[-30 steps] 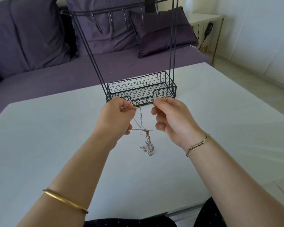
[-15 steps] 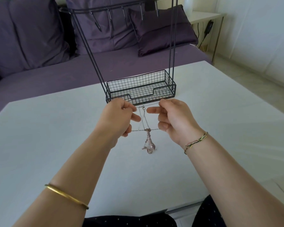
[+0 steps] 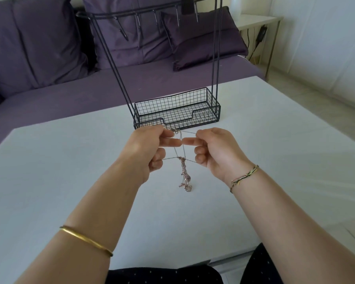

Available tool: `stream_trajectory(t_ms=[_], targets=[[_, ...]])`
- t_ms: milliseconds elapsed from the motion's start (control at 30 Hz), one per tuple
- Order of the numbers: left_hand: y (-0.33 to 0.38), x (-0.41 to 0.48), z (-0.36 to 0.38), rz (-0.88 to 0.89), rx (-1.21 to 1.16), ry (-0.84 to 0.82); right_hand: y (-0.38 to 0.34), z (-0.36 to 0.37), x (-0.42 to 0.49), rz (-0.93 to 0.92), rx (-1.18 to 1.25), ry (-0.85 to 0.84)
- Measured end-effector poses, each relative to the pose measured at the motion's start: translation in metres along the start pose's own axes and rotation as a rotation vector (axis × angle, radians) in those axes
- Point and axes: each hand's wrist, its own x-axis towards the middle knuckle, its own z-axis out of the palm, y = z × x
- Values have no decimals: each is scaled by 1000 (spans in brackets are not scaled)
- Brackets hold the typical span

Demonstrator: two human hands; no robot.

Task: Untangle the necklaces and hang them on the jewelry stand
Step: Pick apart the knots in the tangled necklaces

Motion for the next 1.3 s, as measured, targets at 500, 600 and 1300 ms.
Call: stream_trajectory(t_ms=[500,600,1300], targets=[[2,-3,-2,-40,7,-77,3,-3,-2,-156,-184,-85],[3,-3,-2,-60,1,-78,2,-3,-2,-178,-231,-67],[4,-8,7,36,126,-51,11,1,-4,-483,-630,-35]])
